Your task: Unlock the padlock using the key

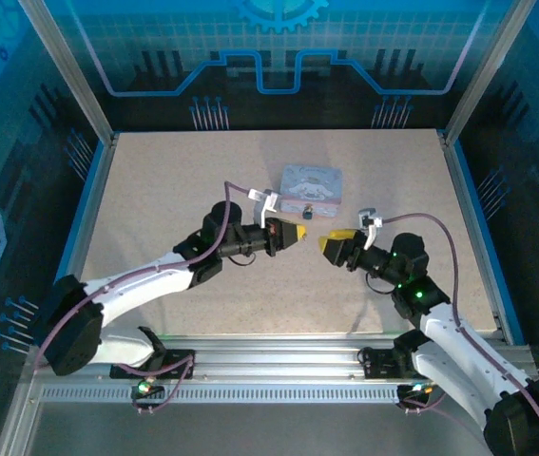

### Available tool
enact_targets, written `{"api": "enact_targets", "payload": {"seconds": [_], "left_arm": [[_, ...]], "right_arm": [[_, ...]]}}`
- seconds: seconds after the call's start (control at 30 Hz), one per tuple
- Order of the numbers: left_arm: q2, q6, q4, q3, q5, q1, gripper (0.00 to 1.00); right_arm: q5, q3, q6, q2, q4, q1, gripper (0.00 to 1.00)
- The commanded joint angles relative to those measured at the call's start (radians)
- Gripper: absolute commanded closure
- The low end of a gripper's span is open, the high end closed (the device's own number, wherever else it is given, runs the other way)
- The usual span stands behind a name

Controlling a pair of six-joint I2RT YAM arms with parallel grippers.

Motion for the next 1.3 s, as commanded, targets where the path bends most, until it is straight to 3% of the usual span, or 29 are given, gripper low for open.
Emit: {"api": "enact_targets", "payload": {"seconds": [0.0, 0.17, 0.47, 1.27], "left_arm": [[-0.051, 0.148, -0.173, 0.058, 0.016, 0.005, 1.00], [-0.071, 0.167, -0.197, 0.072, 0.023, 0.005, 1.00], [-0.071, 0.163, -0.191, 0.073, 0.029, 0.006, 1.00], [-0.073, 0.132, -0.152, 0.063, 0.018, 0.006, 1.00]], "right_arm": [[-0.208, 0.027, 0.046, 0.024, 0.128, -0.012, 0.40], [-0.241, 0.053, 0.084, 0.100, 0.223, 0.012, 0.40], [-0.204, 0.113, 0.053, 0.182, 0.229, 0.089, 0.49], [-0.206, 0.053, 0.037, 0.210, 0.250, 0.096, 0.56]]}}
